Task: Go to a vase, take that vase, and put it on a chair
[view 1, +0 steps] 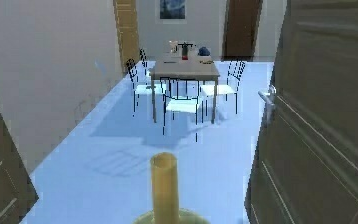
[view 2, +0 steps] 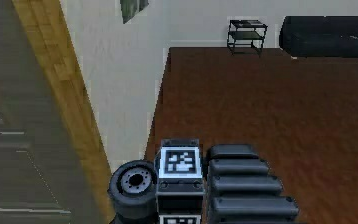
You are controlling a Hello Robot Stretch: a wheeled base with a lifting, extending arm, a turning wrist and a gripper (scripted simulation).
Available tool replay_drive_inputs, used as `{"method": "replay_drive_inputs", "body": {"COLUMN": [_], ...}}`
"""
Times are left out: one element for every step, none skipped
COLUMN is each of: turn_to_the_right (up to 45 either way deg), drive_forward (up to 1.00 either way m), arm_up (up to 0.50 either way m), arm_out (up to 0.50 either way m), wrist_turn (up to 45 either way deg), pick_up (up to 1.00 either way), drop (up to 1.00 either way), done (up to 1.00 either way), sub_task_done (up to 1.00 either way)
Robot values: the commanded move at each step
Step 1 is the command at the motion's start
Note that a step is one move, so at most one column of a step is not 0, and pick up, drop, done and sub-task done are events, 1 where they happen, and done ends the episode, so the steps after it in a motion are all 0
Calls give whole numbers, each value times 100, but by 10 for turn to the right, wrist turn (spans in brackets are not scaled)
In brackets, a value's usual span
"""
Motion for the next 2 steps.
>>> {"method": "replay_drive_inputs", "body": {"turn_to_the_right": [-30,0], "drive_forward": [0,85], "arm_up": [0,0], "arm_out": [0,0], "wrist_turn": [0,0], "pick_up": [0,0], "drop": [0,0], "done": [0,0], "sub_task_done": [0,0]}}
